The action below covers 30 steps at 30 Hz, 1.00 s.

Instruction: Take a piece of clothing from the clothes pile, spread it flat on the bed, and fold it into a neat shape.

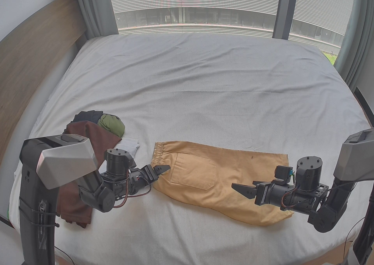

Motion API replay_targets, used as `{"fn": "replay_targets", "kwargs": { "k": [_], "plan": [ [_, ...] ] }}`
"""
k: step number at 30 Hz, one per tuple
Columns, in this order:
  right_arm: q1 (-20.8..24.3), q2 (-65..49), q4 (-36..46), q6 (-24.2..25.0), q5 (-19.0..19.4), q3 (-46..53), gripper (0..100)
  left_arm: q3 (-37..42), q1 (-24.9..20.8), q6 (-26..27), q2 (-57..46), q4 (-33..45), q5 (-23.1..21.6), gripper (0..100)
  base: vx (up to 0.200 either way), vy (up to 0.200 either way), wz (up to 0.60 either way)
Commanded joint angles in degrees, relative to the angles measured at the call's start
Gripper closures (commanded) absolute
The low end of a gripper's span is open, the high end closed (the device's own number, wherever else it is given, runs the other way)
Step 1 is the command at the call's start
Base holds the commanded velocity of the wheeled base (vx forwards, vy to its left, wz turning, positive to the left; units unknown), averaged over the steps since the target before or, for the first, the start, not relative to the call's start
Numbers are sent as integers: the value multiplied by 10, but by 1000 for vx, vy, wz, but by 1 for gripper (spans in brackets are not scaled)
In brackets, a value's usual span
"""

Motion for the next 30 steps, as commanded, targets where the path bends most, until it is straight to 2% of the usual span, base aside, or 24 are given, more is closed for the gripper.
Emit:
{"fn": "replay_targets", "kwargs": {
  "k": [1,15,16,23,30],
  "plan": [
    [0,4,-3,0,0,1,0,-29,-3,0,12,10,-1,0,0,0,0],
    [1,6,-3,0,0,0,0,-69,-7,-1,46,15,0,0,0,0,0],
    [1,8,-3,0,0,0,0,-73,-6,-2,49,15,1,100,0,0,0],
    [0,22,-8,-1,0,0,0,-64,-1,-2,39,12,2,100,0,0,0],
    [1,37,-29,-1,0,4,0,10,6,2,-32,10,7,100,0,0,0]
  ]
}}
